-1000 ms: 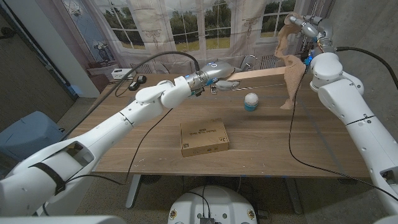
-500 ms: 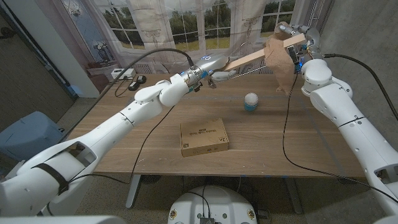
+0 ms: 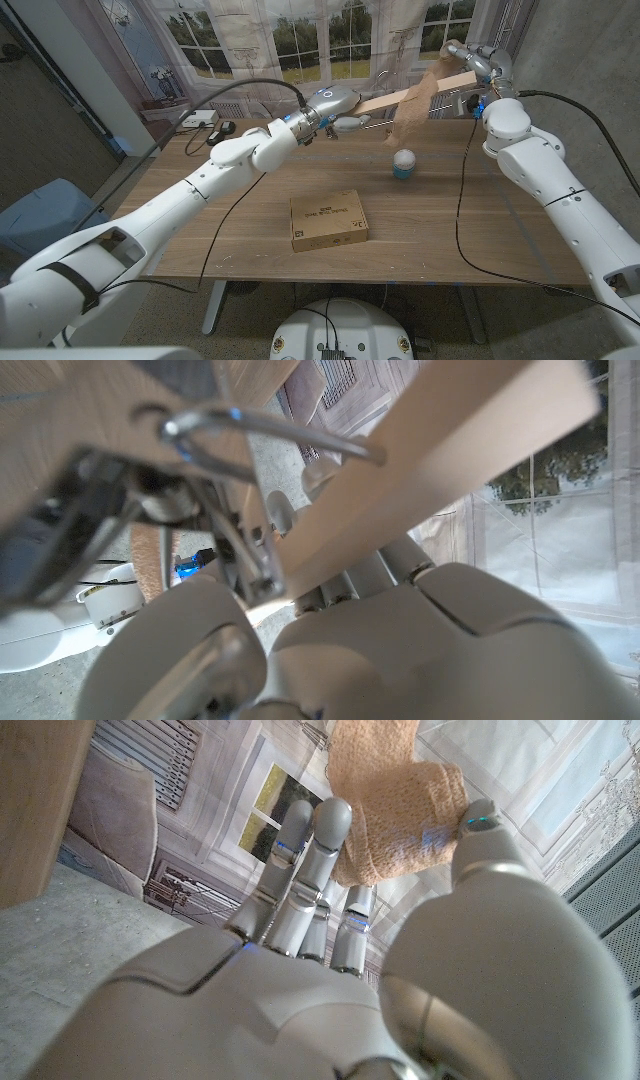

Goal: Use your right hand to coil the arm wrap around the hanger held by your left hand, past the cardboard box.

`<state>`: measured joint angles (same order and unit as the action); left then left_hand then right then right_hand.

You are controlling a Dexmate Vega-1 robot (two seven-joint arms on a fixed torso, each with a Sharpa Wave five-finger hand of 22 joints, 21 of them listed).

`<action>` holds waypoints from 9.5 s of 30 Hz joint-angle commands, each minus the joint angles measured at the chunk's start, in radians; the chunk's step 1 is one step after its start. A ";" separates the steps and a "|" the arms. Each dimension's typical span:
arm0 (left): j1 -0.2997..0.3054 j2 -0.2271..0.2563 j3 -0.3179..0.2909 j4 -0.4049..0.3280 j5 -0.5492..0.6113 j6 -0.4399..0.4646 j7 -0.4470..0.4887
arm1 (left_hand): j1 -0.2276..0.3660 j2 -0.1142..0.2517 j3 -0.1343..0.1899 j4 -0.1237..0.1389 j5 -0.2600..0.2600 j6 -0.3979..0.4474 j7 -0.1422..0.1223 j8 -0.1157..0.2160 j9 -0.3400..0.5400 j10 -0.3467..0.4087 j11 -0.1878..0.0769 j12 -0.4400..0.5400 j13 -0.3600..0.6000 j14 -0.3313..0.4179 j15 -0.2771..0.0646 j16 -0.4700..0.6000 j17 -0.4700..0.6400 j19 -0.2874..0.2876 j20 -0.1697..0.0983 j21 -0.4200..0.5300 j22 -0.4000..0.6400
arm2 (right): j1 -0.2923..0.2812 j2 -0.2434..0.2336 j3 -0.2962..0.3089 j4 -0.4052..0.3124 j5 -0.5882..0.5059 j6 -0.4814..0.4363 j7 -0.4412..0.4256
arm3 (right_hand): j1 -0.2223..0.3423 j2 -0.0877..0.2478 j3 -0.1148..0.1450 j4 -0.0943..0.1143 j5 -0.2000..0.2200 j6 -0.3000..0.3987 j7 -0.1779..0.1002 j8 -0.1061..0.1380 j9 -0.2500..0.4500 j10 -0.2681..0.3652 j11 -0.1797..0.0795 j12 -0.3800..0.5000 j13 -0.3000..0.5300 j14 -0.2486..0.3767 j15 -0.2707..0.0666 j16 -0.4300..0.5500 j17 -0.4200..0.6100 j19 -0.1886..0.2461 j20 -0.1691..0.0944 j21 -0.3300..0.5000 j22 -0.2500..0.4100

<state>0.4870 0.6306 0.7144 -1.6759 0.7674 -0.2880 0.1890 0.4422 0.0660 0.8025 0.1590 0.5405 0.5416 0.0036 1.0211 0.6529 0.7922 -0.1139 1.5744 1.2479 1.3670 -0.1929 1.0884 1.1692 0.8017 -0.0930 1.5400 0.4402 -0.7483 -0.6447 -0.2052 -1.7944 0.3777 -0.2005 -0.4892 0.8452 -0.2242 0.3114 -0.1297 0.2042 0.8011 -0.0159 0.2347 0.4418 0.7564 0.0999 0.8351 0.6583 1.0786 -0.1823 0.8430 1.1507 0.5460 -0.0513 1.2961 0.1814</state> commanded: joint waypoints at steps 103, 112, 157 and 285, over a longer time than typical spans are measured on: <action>-0.110 -0.013 0.083 -0.149 0.194 0.335 -0.397 | 0.005 0.014 0.006 0.001 -0.010 -0.004 0.010 0.052 -0.020 0.011 -0.003 0.008 0.002 0.001 -0.006 0.013 0.010 0.005 -0.047 0.007 -0.002 | -0.575 0.140 -0.070 0.034 -0.028 0.218 -0.252 | 0.398 0.388 -0.009 -0.003 0.009 0.249 0.058 -0.014 0.022 0.176 -0.120 -0.025 0.020 -0.008 -0.032 -0.007 -0.011 -0.018 -0.017 0.037 -0.005; -0.116 -0.019 0.091 -0.139 0.202 0.329 -0.392 | 0.004 0.014 0.005 0.001 -0.010 -0.007 0.007 0.057 -0.020 0.012 -0.005 0.008 0.002 0.000 -0.006 0.014 0.010 0.002 -0.047 0.010 0.003 | -0.613 0.142 -0.063 0.011 -0.039 0.209 -0.277 | 0.399 0.389 -0.008 -0.002 0.009 0.250 0.060 -0.016 0.021 0.178 -0.119 -0.026 0.022 -0.007 -0.030 -0.003 -0.007 -0.017 -0.015 0.037 -0.006; -0.098 -0.043 0.128 -0.141 0.392 0.403 -0.326 | 0.003 0.018 0.006 0.001 -0.012 -0.006 0.007 0.071 -0.031 0.016 -0.008 0.009 0.002 0.009 -0.008 0.025 0.015 0.012 -0.054 0.009 -0.002 | -0.785 0.032 -0.048 -0.400 -0.579 -0.047 -0.397 | 0.398 0.390 0.006 0.001 0.017 0.262 0.064 -0.016 0.018 0.190 -0.115 -0.032 0.020 -0.016 -0.028 0.014 0.044 -0.026 -0.010 0.030 -0.007; -0.061 -0.011 0.228 0.136 0.605 0.482 0.571 | -0.013 0.023 -0.002 0.005 -0.014 -0.017 -0.010 0.104 -0.064 0.026 -0.027 0.010 0.002 0.010 -0.008 0.042 0.016 0.019 -0.064 0.009 0.004 | -0.144 0.052 -0.005 -0.056 -0.580 0.340 -0.089 | 0.368 0.371 0.049 -0.007 0.028 0.273 0.046 -0.019 0.013 0.208 -0.132 -0.043 0.022 0.001 -0.034 0.009 0.062 -0.018 -0.031 -0.003 -0.007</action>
<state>0.4202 0.6265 0.9370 -1.5761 1.4235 0.1694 0.6804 0.4340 0.0766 0.8020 0.1581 0.5251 0.5231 -0.0057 1.1211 0.5907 0.8104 -0.1362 1.5782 1.2479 1.3705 -0.1960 1.1241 1.1800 0.8163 -0.0967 1.5432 0.4410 -0.8986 -0.6068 -0.2323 -1.9098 -0.2803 0.1164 -0.5501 0.8476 -0.2265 0.3303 -0.1564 0.2253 0.8366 -0.0340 0.2139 0.4516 0.7689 0.0910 0.7960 0.6789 1.0791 -0.1829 0.8521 1.2109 0.5253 -0.0518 1.2970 0.1726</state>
